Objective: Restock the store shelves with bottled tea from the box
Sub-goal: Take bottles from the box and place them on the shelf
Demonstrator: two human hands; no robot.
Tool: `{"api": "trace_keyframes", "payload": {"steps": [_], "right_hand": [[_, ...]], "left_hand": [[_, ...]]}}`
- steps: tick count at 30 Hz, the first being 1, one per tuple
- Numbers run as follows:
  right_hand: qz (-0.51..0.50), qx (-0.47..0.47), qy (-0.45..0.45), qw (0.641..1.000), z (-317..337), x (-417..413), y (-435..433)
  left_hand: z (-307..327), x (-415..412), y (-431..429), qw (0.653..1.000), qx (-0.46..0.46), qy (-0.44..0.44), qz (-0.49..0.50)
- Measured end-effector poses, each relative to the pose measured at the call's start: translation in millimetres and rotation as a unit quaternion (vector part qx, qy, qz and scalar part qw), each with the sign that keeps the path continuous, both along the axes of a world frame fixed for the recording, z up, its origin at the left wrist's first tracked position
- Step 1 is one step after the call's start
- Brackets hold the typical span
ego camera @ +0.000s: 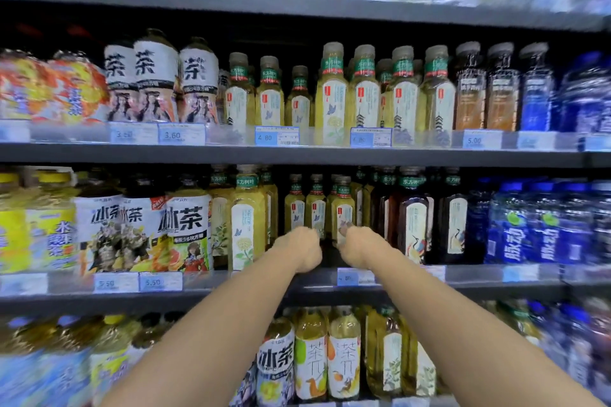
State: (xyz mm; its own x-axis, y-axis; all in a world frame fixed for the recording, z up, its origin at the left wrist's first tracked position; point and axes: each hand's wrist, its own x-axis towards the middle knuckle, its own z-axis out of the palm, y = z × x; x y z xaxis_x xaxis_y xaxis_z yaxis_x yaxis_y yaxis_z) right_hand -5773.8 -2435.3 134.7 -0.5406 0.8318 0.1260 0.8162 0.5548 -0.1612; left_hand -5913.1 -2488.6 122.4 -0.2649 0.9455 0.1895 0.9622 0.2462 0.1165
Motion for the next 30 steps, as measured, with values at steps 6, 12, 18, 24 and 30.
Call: {"api": "trace_keyframes", "payload": {"steps": [6, 12, 18, 24, 30], "right_hand": [[0.016, 0.088, 0.092, 0.992, -36.4, 40.1, -61.1], [0.028, 0.175, 0.133, 0.975, -128.7, 71.7, -118.7], [0.045, 0.069, 0.083, 0.993, -291.5, 91.3, -160.4], [0.018, -0.125, 0.012, 0.992, -443.3, 96.8, -186.4], [-0.04, -0.26, -0.031, 0.964, -525.5, 85.1, -195.9]], "left_hand": [[-26.8, 44.4, -78.2, 0.983, 0.132, 0.127, -0.02], [-115.2, 77.1, -137.2, 0.976, 0.141, 0.159, -0.042], [-276.9, 83.2, -171.0, 0.99, 0.017, 0.134, -0.048], [-443.5, 70.2, -205.2, 0.994, -0.085, 0.061, -0.029], [-537.9, 64.3, -217.0, 0.991, -0.135, 0.009, -0.001]]}}
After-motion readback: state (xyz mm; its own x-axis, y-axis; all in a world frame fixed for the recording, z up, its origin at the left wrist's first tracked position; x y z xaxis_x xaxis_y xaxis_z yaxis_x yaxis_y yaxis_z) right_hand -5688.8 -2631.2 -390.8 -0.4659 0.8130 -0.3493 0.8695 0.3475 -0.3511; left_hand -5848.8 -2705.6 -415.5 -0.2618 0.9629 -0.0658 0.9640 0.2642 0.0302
